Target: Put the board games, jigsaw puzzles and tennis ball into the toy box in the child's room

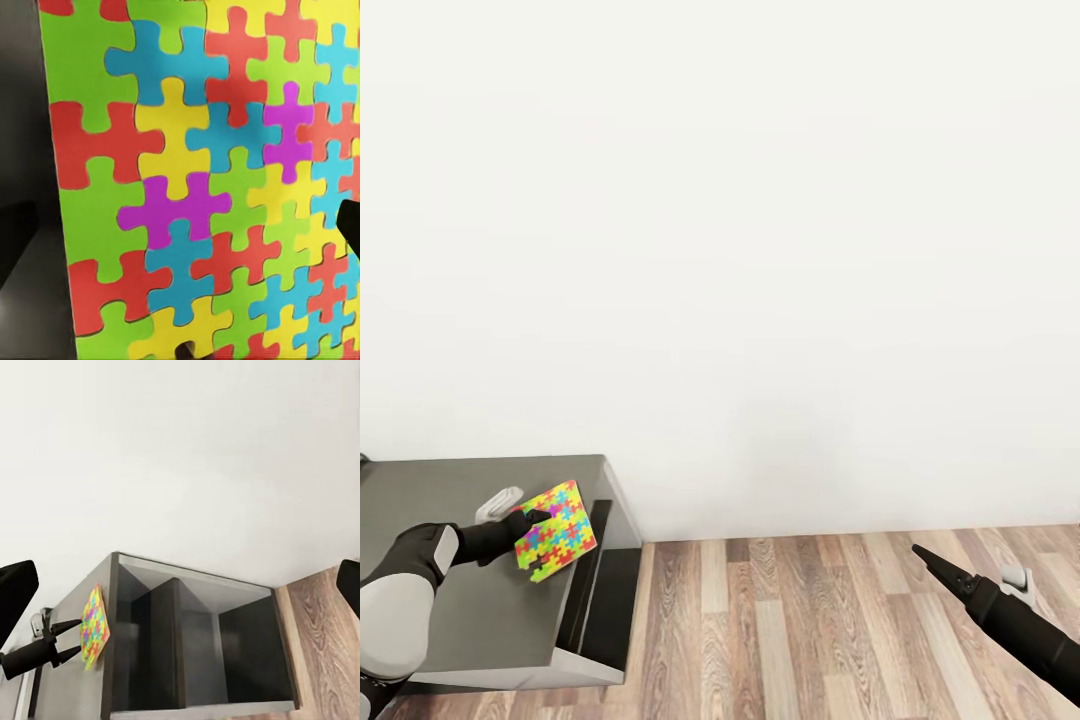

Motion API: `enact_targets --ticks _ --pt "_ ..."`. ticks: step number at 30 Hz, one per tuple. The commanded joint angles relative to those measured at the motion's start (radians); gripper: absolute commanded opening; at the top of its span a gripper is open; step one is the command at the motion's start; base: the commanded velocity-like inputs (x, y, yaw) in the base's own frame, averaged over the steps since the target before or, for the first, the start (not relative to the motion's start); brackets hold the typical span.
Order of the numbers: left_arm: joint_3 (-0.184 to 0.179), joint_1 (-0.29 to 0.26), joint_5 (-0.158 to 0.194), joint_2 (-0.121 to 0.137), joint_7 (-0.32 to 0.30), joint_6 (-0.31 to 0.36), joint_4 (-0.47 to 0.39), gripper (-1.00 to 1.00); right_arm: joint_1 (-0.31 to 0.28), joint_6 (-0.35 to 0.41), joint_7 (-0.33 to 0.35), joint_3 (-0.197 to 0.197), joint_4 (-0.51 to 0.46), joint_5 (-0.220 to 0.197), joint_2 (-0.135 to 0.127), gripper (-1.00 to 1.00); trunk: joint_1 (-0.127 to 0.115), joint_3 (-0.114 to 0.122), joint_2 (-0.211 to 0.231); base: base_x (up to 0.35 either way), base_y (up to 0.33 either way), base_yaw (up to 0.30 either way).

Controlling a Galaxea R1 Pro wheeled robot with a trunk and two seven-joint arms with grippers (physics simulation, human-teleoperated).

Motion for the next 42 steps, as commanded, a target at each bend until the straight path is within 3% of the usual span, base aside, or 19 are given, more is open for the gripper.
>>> enact_targets --ticks 1,35,42 --pt "0.008 0.0 -0.012 -0.001 -0.007 0.005 0.025 1.0 0.0 0.005 0.001 -0.001 -0.001 -0.002 0.0 1.0 0.001 -0.002 -0.001 0.0 -0.036 0.0" --pt "0.007 -0.001 -0.012 0.005 -0.01 0.006 0.025 1.0 -0.002 0.007 0.001 -0.002 -0.001 -0.002 0.0 1.0 0.001 -0.002 -0.001 0.0 -0.002 0.0" --pt "0.008 -0.001 -0.012 0.019 -0.053 0.009 0.02 1.0 -0.002 0.007 0.001 -0.001 -0.001 -0.002 0.001 1.0 0.001 -0.002 -0.001 0.0 0.0 0.0"
